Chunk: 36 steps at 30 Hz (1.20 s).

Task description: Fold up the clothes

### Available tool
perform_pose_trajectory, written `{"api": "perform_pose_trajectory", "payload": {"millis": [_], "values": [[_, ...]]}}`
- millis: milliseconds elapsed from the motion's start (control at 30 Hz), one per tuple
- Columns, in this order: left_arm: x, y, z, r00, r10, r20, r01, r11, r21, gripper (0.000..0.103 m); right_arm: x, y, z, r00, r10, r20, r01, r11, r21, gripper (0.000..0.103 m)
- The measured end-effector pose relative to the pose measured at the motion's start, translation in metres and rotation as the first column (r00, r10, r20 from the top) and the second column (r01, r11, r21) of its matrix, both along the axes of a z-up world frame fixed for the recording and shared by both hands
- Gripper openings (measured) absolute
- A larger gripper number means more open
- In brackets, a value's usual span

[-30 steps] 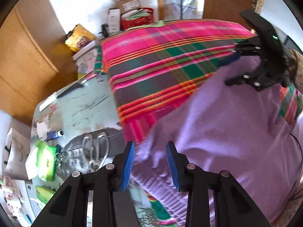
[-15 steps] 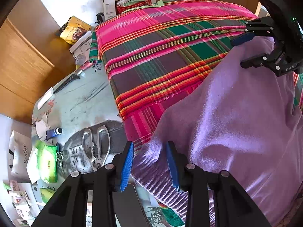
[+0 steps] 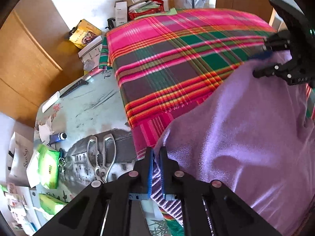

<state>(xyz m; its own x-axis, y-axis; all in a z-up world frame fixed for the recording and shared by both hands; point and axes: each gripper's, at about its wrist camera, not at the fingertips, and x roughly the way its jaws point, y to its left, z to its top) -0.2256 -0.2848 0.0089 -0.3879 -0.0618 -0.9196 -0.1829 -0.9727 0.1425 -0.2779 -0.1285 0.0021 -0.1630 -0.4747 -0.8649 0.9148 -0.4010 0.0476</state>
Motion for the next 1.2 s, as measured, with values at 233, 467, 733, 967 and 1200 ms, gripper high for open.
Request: {"api": "perform_pose_trajectory", "payload": {"millis": [233,467,733,967,1200], "values": [[0.009,-0.008,0.022,0.994,0.067,-0.091,-0.064,0.997,0.03,0.005,0.01,0.01,0.016,0.999,-0.051,-0.012,0.05,0.995,-0.085,0.007],[0.024,-0.006,0.036,0.986,0.09,-0.139,-0.086,0.996,0.035,0.005,0.044,0.016,0.041,0.99,-0.095,-0.1,0.083,0.99,-0.111,0.007],[0.063,0.007,0.065,0.973,0.04,-0.228,-0.034,0.999,0.029,0.005,0.108,0.039,0.077,0.98,-0.101,-0.174,0.077,0.987,-0.144,0.007],[0.104,0.024,0.089,0.958,-0.011,-0.287,0.015,1.0,0.012,0.005,0.165,0.063,0.097,0.974,-0.116,-0.197,0.084,0.983,-0.164,0.007],[0.144,0.042,0.096,0.948,-0.071,-0.311,0.063,0.997,-0.037,0.005,0.223,0.078,0.114,0.967,-0.115,-0.226,0.075,0.981,-0.177,0.007]]}}
